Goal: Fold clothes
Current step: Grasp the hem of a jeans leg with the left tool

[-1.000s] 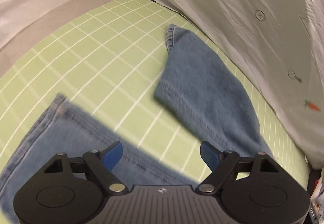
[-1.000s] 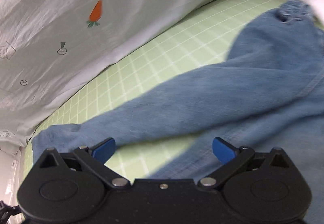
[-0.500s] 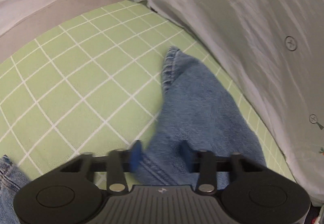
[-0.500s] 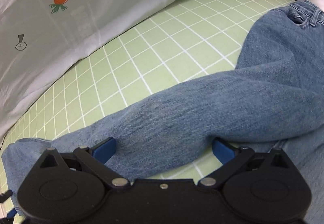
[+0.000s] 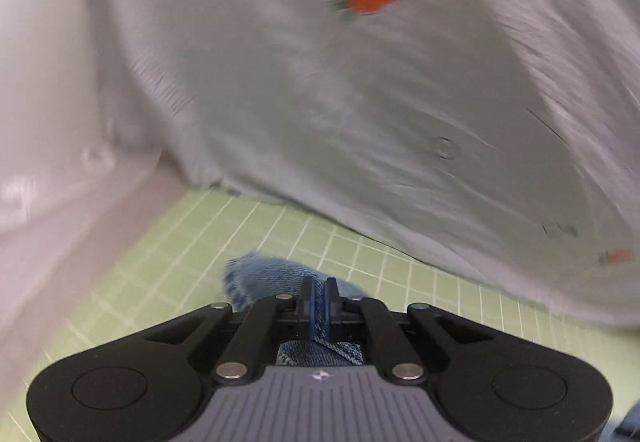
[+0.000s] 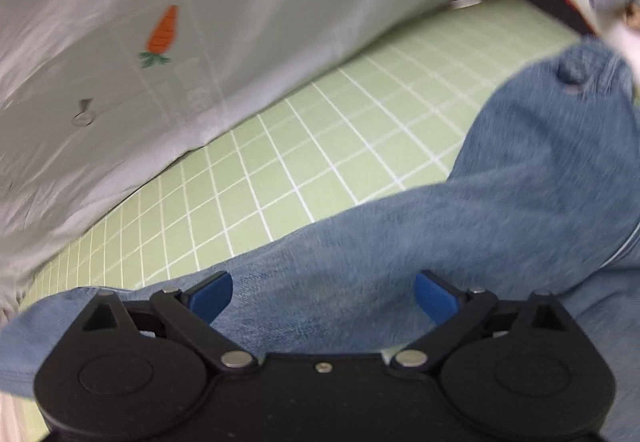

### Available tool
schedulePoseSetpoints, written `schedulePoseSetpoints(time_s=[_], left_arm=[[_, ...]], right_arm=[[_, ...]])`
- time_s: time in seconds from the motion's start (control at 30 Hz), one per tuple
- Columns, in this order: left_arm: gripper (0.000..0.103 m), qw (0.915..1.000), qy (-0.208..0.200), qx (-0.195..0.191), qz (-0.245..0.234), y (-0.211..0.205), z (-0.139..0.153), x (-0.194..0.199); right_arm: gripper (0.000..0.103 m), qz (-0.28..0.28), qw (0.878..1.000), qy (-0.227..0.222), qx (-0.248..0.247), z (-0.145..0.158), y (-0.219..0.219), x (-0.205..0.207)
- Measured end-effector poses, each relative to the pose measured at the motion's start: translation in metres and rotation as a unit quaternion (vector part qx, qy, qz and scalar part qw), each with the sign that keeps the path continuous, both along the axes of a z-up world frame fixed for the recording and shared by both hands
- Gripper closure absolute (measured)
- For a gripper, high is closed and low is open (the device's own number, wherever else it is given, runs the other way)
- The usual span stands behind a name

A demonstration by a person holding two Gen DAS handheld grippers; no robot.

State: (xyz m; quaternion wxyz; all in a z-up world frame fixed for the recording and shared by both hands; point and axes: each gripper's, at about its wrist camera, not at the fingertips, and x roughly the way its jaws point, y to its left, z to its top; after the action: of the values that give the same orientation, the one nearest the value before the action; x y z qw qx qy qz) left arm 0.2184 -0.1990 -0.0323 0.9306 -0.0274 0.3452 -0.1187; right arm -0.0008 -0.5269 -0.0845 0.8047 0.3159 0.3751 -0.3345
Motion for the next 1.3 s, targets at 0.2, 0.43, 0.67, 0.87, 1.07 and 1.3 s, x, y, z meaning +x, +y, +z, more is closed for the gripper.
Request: schedulePoseSetpoints(time_s=[0.2, 0.43, 0.67, 0.87, 1.07, 1.3], left_arm=[[0.092, 0.99, 0.129, -0.021, -0.055, -0.036, -0.068, -0.012], [0.067, 0.9848, 0.148, -0.088, -0.025, -0.001, -0.079, -0.03], [0.059, 0.9788, 0.144, -0.109, 0.096, 0.071, -0.071, -0.038], [0.061, 0.9718, 0.169, -0.095, 0.134, 0.089, -0.089, -0.027], [0.06, 0.9706, 0.183, -0.088, 0.13, 0.078, -0.102, -0.011], [0.05, 0.9796, 0.153, -0.094, 0.09, 0.041, -0.101, 0.02]], right_arm=[[0.004, 0.023, 0.999, 0.023, 0.001, -0.004, 0.015, -0.01], [0.004, 0.05, 0.997, 0.051, -0.009, -0.007, 0.032, -0.015], [0.004, 0.072, 0.995, 0.07, -0.014, -0.014, 0.042, -0.003], [0.004, 0.092, 0.992, 0.083, -0.022, -0.015, 0.047, 0.006], [0.004, 0.101, 0.99, 0.096, -0.024, -0.018, 0.049, 0.011], [0.004, 0.109, 0.988, 0.109, -0.028, -0.022, 0.051, 0.015]])
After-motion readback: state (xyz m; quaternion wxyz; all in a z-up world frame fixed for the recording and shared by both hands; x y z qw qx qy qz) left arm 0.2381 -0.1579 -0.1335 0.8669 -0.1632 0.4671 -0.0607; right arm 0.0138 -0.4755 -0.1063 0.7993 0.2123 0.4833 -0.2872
